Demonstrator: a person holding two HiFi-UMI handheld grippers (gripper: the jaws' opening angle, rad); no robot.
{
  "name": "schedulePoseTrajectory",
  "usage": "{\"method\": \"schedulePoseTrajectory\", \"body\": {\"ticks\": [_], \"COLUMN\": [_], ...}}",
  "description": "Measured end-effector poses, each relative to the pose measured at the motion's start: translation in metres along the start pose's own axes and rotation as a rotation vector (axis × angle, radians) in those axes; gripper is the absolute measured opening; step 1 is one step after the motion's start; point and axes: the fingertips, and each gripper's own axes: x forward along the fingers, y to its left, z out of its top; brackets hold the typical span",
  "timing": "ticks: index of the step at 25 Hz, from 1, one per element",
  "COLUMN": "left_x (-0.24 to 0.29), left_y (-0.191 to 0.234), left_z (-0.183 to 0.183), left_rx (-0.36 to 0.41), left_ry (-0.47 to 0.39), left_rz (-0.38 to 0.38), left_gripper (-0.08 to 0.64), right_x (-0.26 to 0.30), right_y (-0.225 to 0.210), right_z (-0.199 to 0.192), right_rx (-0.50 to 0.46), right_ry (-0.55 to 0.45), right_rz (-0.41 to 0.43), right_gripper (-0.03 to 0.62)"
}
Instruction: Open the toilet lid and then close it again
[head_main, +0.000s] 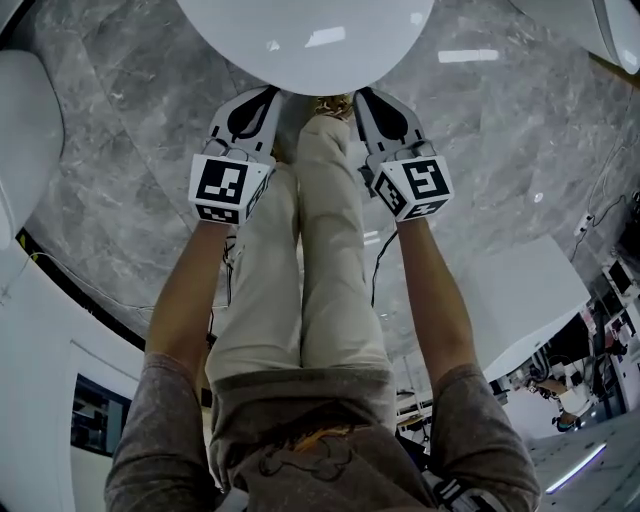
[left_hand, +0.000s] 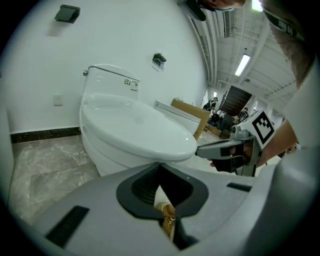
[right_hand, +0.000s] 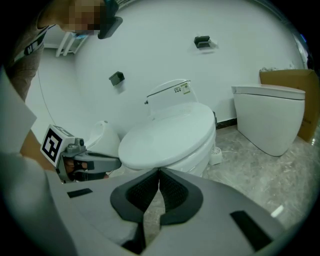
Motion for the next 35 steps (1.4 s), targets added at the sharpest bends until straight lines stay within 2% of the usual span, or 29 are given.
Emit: {"method": "schedulePoseTrajectory", "body": {"ticks": [11,16,24,31,35], "left_x": [-0.008,-0.024,-0.064,-0.094,-0.099], "left_y": [-0.007,-0.015,-0.028,-0.013,0.002], "left_z": [0.017,0.048,0.143,0.255,0.316], "left_rx": [-0.061,-0.083,-0.12,-0.141,-0.159], "left_ry": [-0.007,-0.023,-0.078,-0.137,-0.169], "left_rz": [0.015,0.02,0.066,0.12,0.173], "left_gripper": [0.009,0.009,0.009,0.009,0.009], "right_x": [-0.01,-0.026,-0.065,-0.073,-0.065], "right_y": [0.004,0.013,0.038,0.06,0.064], "right_z": [0.015,0.048,0.149,0.27,0.337], "right_rx": [-0.002,0.005,-0.02,-0.044,-0.063], "right_ry": [0.015,0.007,-0.028,-0.086,-0.096], "right_rz": [0.011,0.023,0.056,0.087,0.132], "right_gripper": [0.028,0.028,0.028,0.028,0.028]}}
